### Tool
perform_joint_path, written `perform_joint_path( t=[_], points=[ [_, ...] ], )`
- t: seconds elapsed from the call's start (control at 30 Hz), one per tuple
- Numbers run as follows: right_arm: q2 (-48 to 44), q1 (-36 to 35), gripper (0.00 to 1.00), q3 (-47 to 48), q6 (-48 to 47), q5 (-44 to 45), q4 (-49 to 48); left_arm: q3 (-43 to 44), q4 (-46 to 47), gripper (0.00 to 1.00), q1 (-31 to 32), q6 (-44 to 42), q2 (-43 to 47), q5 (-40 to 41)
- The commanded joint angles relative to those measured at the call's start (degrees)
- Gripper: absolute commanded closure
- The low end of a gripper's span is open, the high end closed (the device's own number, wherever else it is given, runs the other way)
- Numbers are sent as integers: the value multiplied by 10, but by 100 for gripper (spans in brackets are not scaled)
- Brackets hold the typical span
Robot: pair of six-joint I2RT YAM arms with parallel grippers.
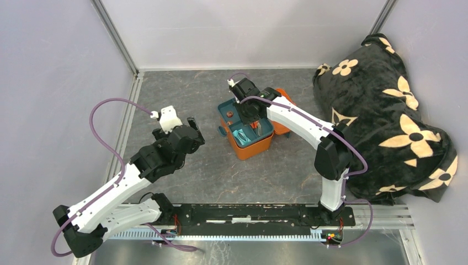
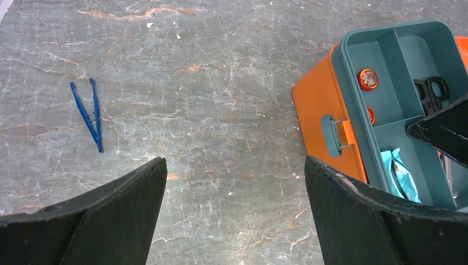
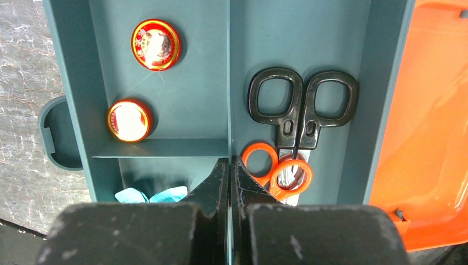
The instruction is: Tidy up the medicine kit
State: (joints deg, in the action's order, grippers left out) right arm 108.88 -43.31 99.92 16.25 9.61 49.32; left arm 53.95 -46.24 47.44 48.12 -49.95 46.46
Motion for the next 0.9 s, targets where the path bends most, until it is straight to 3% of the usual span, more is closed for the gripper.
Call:
perform_joint_path(
  t=[0.0,0.7,0.87],
  points=[
    [-4,-3,100,-6,11,24,-20,-4,4,0,1,22,7,28],
    [3,-3,100,-51,10,10,-28,-4,19,0,1,19,-13,11],
    [2,-1,87,-53,7,8,-35,-5,33,0,1,11,-4,-3]
  ],
)
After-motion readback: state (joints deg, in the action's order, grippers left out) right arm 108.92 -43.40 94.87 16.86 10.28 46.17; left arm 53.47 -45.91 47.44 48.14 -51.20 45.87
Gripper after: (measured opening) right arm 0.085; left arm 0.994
